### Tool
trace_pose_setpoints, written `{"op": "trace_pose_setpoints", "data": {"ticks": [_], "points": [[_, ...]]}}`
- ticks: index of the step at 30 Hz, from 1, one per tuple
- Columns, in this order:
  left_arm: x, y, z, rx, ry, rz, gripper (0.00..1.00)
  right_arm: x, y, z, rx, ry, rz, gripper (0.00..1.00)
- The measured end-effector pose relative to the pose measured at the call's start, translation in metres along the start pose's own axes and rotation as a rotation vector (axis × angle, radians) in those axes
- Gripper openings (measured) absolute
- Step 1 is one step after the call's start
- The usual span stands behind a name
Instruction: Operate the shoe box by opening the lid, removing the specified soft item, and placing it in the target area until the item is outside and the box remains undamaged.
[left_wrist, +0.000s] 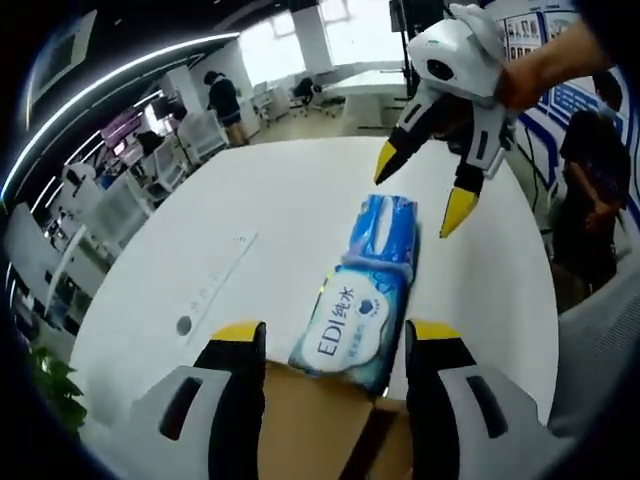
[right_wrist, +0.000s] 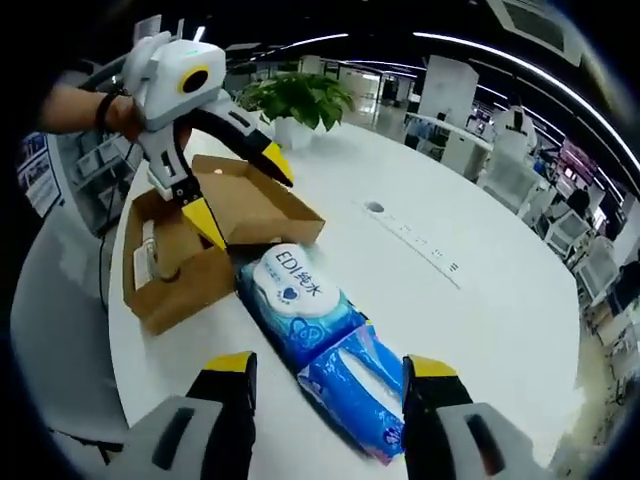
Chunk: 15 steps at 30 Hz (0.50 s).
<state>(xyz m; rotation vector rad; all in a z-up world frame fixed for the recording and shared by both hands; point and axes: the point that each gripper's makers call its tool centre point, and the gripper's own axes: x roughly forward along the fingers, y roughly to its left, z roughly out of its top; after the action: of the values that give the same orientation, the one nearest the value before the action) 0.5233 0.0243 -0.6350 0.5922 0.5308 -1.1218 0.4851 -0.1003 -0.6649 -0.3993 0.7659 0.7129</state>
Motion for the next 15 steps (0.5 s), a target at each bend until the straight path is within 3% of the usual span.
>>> {"op": "trace_pose_setpoints", "data": {"ticks": [7, 13, 15], "points": [[-0.039, 0.011, -0.031, -0.062, 0.003, 0.062, 0.57, 0.0, 0.022, 0.043, 0.077, -0.137, 0.018, 0.56], [-0.072, 0.013, -0.054, -0.139, -0.012, 0.118, 0.57, 0.006, 0.058, 0.075, 0.146, -0.251, 0.093, 0.54], [-0.082, 0.013, -0.062, -0.152, -0.013, 0.132, 0.56, 0.009, 0.067, 0.078, 0.145, -0.247, 0.096, 0.54]]}}
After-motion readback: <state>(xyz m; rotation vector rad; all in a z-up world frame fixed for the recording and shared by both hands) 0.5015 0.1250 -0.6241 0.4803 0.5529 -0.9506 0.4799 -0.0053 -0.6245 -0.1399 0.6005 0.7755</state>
